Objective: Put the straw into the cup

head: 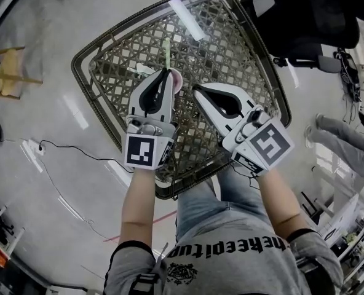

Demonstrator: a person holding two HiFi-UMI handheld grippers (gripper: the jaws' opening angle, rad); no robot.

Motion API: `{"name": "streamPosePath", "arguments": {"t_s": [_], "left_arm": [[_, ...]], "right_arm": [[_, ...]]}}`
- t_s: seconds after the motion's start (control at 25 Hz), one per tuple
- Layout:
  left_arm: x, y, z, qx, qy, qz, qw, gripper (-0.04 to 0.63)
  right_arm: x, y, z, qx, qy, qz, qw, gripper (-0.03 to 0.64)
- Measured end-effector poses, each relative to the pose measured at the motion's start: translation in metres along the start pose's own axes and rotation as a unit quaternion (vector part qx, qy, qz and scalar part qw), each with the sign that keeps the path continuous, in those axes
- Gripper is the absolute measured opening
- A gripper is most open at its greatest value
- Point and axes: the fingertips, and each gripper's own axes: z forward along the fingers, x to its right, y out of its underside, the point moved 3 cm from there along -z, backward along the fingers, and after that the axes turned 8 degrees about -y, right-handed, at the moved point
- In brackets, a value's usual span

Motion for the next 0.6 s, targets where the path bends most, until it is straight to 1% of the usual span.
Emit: {"name": "streamPosePath", "arguments": {"t_s": [0.24,0.44,0.6], "left_arm": [[0.001,0.015,0.0,-0.007,-0.003,0.002,1.0,0.054],[-0.002,0.02,-0.001,-0.001,-0.019,0.003,0.9998,0.055],[-0.003,0.027,-0.003,-0.007,-0.027,0.008,0.9996,0.055]], "right_arm": [[0.003,0.006,0.001,-0.005,0.0,0.004,1.0,0.009],[0.004,0.009,0.002,-0.007,0.0,0.004,1.0,0.009],[0.003,0.011,0.002,-0.01,-0.001,0.003,1.0,0.009]]}}
